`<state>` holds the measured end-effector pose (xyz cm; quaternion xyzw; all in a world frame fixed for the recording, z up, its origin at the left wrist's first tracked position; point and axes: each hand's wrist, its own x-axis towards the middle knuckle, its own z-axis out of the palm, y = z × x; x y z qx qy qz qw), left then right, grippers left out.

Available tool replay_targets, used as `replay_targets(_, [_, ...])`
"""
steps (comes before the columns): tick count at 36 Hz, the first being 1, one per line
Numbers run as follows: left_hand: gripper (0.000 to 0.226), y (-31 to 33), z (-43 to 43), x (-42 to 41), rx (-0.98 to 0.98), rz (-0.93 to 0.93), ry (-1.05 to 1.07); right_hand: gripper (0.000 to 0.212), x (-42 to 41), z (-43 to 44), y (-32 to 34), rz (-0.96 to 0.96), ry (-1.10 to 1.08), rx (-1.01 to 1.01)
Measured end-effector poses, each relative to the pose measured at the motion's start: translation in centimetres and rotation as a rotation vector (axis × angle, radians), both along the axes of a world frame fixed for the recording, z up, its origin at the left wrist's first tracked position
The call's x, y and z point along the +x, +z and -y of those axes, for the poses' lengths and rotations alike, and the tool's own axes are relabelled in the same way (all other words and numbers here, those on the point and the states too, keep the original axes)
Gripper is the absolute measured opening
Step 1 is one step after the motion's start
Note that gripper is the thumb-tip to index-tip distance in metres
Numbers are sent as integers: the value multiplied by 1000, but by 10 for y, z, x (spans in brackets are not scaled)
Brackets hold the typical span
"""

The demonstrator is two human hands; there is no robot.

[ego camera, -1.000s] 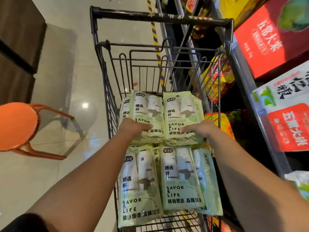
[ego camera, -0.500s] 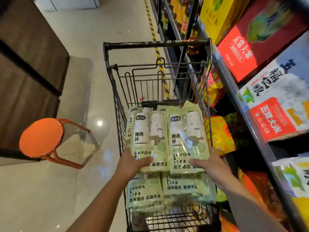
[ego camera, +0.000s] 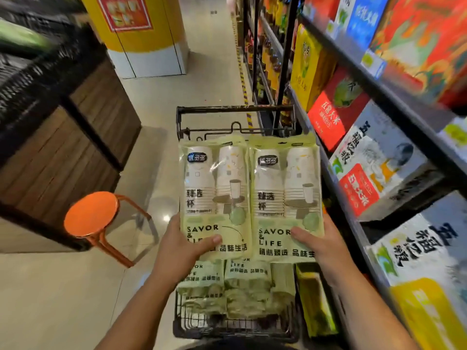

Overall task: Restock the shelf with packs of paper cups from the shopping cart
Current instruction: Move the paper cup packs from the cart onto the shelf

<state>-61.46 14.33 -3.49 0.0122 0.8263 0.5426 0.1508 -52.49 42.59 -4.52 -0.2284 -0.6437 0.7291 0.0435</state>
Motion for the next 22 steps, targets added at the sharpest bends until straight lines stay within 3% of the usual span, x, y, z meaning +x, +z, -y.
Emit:
replay_targets(7, [89, 29, 4, 17, 104, -71, -7, 97, 27, 0, 24, -146, -4, -25])
replay_targets(10, [85, 42, 11, 15, 146, -113, -39, 82, 34, 5, 29, -210, 1, 10])
replay_targets(16, [88, 58, 35, 1, 234, -137, -130, 78, 38, 35, 44, -278, -83, 73])
replay_targets(22, [95, 64, 78, -25, 266, -95, -229, 106, 32, 89, 56, -284, -126, 60])
